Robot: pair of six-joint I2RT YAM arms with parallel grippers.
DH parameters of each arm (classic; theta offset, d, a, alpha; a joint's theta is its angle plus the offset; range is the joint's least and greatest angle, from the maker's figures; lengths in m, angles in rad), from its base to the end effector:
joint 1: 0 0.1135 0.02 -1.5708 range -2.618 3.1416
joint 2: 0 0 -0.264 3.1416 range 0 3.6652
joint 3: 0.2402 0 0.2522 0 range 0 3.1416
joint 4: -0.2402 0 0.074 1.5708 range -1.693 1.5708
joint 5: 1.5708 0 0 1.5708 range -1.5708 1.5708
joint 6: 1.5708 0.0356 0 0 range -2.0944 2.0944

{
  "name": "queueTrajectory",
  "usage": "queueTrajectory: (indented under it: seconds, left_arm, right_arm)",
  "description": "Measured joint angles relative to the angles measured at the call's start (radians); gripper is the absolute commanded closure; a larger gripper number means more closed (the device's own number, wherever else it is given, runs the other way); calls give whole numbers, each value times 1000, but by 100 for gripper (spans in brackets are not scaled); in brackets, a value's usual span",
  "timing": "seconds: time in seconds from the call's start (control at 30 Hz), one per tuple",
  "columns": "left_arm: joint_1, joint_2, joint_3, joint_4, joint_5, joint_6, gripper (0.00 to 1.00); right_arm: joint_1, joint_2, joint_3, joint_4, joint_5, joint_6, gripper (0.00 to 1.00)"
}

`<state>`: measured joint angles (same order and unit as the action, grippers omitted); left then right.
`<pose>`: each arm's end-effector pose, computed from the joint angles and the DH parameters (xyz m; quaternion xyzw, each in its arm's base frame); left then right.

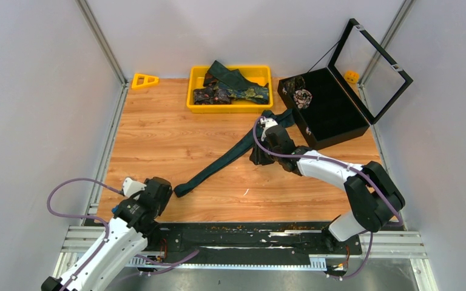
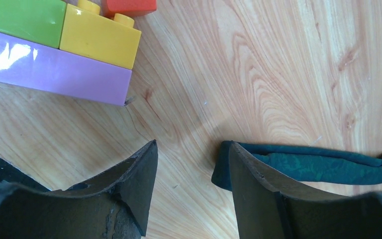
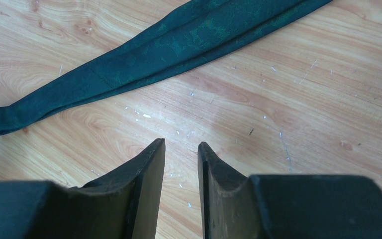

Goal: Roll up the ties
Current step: Flatten out the tie at the center of the board, then roll the tie at the center of the board.

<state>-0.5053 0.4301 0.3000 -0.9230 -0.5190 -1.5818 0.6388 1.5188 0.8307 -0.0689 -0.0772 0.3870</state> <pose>0.0809 -0.0246 0.1601 -0.5354 0.7685 -0.0890 0.3388 0.2498 0.1889 0.1927 -0.1304 0.9085 0.2249 0.3272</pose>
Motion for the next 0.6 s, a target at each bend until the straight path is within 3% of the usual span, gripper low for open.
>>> queueTrajectory:
  seconds: [0.3, 0.6]
  left_arm:
    - [76, 29, -11, 72, 54, 82, 44]
    - [81, -4, -12, 94, 107, 134, 46]
  right_arm:
    - [0, 0, 0, 0, 20, -5, 69]
    - [0, 4, 0, -1, 24, -8, 69]
